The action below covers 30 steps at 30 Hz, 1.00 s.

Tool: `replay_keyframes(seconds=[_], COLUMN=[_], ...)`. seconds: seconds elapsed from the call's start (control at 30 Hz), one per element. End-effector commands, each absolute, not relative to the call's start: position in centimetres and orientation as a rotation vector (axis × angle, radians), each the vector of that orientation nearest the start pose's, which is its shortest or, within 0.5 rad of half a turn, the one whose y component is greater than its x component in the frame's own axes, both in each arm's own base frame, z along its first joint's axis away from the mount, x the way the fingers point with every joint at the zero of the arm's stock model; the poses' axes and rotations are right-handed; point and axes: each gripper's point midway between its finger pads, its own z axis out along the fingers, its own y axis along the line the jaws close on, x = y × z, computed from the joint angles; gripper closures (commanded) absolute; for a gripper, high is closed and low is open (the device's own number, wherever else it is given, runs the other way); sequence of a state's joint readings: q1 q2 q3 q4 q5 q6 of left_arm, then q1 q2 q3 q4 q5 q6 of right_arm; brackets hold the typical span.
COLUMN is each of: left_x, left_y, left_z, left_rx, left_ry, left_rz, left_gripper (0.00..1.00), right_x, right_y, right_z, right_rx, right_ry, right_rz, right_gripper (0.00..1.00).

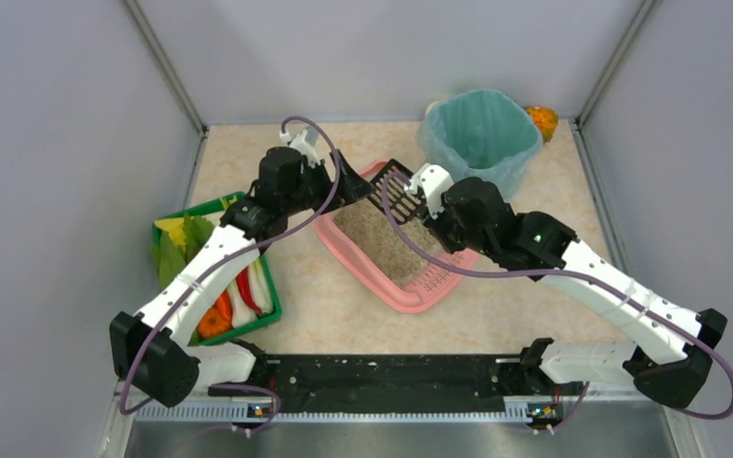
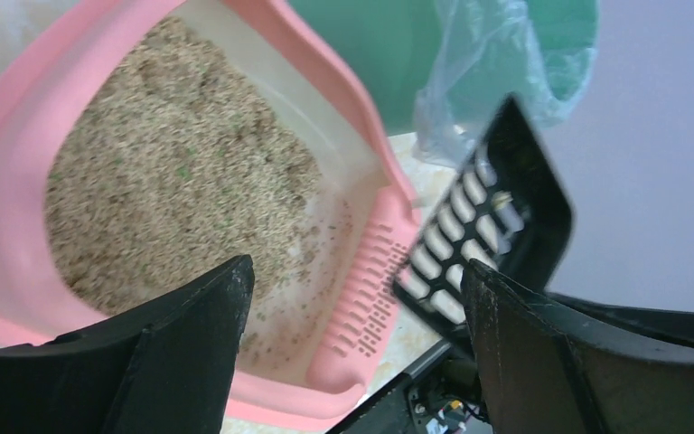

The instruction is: Clean the litter box

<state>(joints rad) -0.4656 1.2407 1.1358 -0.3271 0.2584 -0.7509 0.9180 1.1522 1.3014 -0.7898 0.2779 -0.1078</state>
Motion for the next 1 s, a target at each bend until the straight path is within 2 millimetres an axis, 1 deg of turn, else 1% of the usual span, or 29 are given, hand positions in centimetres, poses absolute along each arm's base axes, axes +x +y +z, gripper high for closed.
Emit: replay_keyframes(seconds=[0.0, 0.07, 0.13, 0.37, 0.5, 0.57, 0.67, 0.7, 0.73, 0.77, 0.83, 0.9, 0.97], left_x=[31.7, 31.6, 31.6, 31.7, 31.9, 32.1, 32.3, 32.4, 32.5, 32.5, 32.6, 32.6, 32.6], left_y=[-26.2, -26.6, -26.9, -27.5, -27.6, -27.7, -27.9, -27.9, -28.0, -28.0, -28.2, -28.3, -28.4], left_z=[31.4, 31.6, 31.6, 29.9, 29.2, 29.4, 29.4, 29.3, 29.3, 29.3, 29.2, 29.3, 29.3], left_rx=[-0.078, -0.074, -0.066, -0.047, -0.050, -0.056, -0.070, -0.080, -0.090, -0.104, -0.126, -0.149, -0.166], left_ry=[2.012, 2.001, 1.997, 2.059, 2.077, 2.070, 2.066, 2.068, 2.070, 2.072, 2.077, 2.083, 2.083], left_rz=[-1.175, -1.209, -1.228, -1.240, -1.233, -1.241, -1.253, -1.256, -1.261, -1.267, -1.284, -1.301, -1.317], left_gripper=[0.12, 0.15, 0.20, 0.34, 0.48, 0.58, 0.82, 0.90, 0.98, 1.00, 1.00, 1.00, 1.00], right_x=[22.8, 22.5, 22.4, 22.2, 22.2, 22.2, 22.2, 22.2, 22.1, 22.1, 22.1, 22.0, 21.9], right_y=[23.1, 23.2, 23.3, 23.5, 23.5, 23.4, 23.3, 23.2, 23.0, 22.9, 22.7, 22.4, 22.1], right_z=[27.6, 27.6, 27.8, 28.2, 28.0, 27.9, 27.8, 27.8, 27.9, 28.0, 28.1, 28.3, 28.5], right_rx=[-0.926, -0.924, -0.920, -0.918, -0.924, -0.921, -0.916, -0.908, -0.899, -0.892, -0.877, -0.863, -0.854], right_ry=[1.948, 1.942, 1.932, 1.892, 1.887, 1.886, 1.879, 1.876, 1.870, 1.863, 1.852, 1.841, 1.830], right_rz=[0.256, 0.273, 0.289, 0.322, 0.320, 0.319, 0.320, 0.321, 0.321, 0.324, 0.330, 0.340, 0.347], right_gripper=[1.00, 1.00, 1.00, 1.00, 1.00, 1.00, 1.00, 0.95, 0.86, 0.78, 0.64, 0.58, 0.53])
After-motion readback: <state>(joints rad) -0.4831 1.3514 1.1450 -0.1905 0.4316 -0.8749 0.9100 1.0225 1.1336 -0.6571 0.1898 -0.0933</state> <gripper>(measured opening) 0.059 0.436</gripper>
